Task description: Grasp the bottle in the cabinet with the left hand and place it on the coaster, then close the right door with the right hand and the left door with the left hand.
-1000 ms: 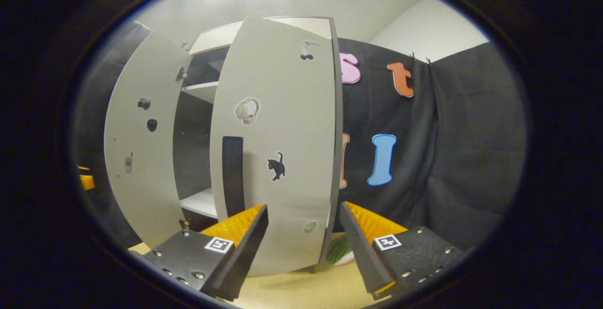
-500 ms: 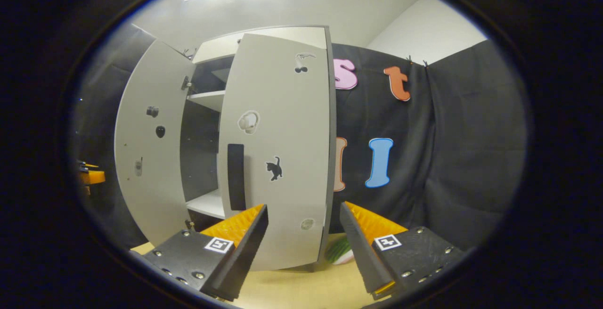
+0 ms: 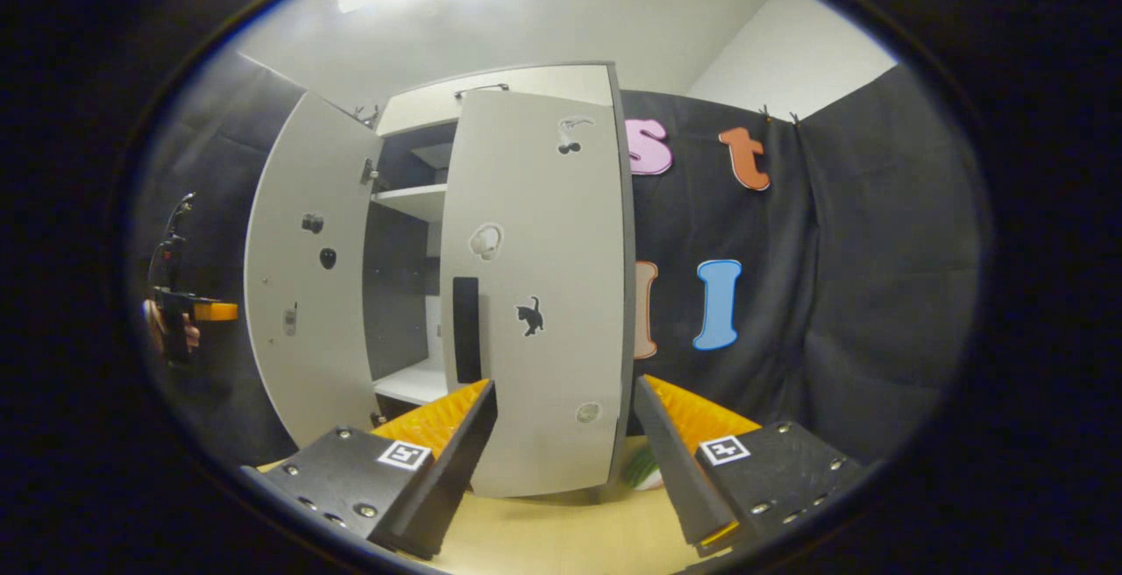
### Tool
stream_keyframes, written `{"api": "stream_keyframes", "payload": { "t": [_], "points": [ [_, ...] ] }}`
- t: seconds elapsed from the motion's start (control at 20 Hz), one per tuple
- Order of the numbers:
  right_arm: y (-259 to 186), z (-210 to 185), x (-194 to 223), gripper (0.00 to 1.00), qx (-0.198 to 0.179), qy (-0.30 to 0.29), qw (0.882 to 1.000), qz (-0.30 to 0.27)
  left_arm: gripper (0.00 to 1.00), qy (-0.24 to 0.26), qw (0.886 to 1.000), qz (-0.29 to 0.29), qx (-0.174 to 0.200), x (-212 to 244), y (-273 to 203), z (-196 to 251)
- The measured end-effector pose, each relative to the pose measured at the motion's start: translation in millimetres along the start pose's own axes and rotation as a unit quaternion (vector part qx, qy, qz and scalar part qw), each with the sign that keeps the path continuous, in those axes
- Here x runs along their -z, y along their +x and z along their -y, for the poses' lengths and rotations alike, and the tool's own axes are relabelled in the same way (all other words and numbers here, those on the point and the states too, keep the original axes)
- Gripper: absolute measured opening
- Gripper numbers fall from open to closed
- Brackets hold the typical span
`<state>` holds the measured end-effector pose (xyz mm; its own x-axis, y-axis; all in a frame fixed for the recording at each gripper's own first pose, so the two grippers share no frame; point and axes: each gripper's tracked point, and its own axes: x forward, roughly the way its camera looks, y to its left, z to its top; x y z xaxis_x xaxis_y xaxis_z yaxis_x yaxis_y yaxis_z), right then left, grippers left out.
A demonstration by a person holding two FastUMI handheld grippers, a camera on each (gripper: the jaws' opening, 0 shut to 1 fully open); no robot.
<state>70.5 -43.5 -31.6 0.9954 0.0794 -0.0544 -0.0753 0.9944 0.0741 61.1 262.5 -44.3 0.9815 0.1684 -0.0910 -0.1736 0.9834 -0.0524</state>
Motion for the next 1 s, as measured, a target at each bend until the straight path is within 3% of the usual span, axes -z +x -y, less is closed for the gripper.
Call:
{"api": "stream_keyframes", "payload": {
  "t": [0.2,0.3,0.35,0.4,0.7,1.0],
  "points": [
    [-13,-5,1,0.96,0.0,0.009,1.0,-0.005,0.95,0.012,1.0,0.007,0.001,-17,14,14],
    [-21,-8,0,0.96,-0.005,0.006,1.0,-0.008,0.94,-0.004,1.0,0.001,0.031,-18,20,46],
    [-25,-8,0,0.96,-0.007,0.002,1.0,-0.008,0.94,-0.007,1.0,0.002,0.016,-13,23,53],
    [-29,-10,-1,0.96,-0.011,-0.002,1.0,-0.007,0.87,0.006,1.0,0.016,0.018,-21,5,58],
    [-36,-16,1,0.99,-0.021,-0.01,1.0,-0.01,0.86,-0.004,0.998,0.013,0.063,-22,14,105],
    [-33,-18,1,0.96,-0.019,-0.008,1.0,-0.012,0.86,-0.004,0.998,0.018,0.06,-22,14,116]
  ]
}}
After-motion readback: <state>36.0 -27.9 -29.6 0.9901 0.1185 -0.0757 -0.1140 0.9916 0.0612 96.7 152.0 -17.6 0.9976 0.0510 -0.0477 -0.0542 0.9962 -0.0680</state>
